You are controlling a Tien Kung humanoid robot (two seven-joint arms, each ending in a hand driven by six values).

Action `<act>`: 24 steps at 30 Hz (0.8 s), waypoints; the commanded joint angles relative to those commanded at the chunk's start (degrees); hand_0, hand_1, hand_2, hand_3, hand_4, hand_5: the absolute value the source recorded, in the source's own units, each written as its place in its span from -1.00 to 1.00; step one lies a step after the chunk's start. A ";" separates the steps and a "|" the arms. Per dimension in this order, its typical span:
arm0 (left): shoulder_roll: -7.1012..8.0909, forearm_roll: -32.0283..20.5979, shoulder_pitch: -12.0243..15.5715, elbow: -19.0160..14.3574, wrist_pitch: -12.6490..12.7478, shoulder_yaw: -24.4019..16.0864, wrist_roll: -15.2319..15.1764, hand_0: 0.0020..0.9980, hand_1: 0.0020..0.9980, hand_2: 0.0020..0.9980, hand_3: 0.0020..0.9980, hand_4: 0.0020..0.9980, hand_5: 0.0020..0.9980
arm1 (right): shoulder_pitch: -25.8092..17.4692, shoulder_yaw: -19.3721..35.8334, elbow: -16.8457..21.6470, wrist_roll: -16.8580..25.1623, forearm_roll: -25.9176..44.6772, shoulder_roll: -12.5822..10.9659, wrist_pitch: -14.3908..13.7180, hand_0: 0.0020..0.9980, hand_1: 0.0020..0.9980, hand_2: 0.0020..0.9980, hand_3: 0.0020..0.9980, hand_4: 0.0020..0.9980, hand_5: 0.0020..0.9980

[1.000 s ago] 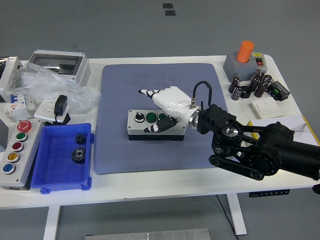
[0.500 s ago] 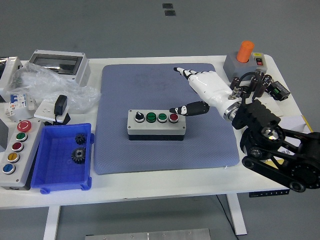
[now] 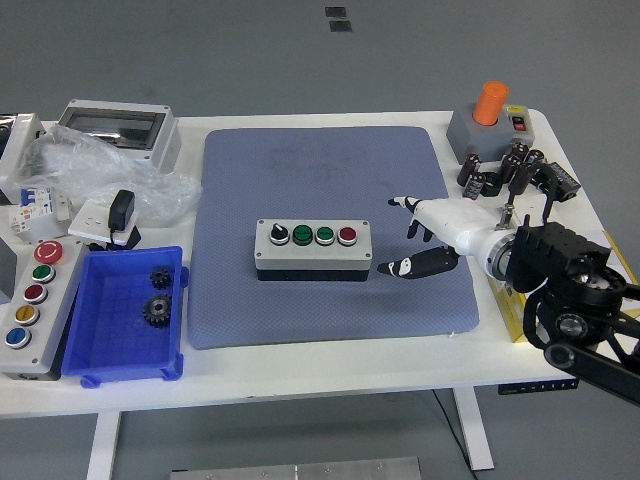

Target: Pick up the button,place it on the desk,press the button,press the button

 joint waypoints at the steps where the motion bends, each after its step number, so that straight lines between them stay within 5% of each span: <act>1: -0.01 -0.07 0.01 0.00 0.00 0.07 0.00 0.15 0.23 0.15 0.24 0.43 -0.55 | 0.25 -0.42 0.00 0.13 0.04 0.33 -0.19 -0.02 0.03 -0.44 0.92 -0.21 -1.00; 24: -0.19 0.09 0.01 -0.01 -0.10 -0.03 0.05 0.15 0.23 0.15 0.24 0.46 -0.50 | 3.11 -6.99 -3.18 0.40 0.12 4.74 -1.75 -0.10 -0.02 -0.52 0.90 -0.19 -1.00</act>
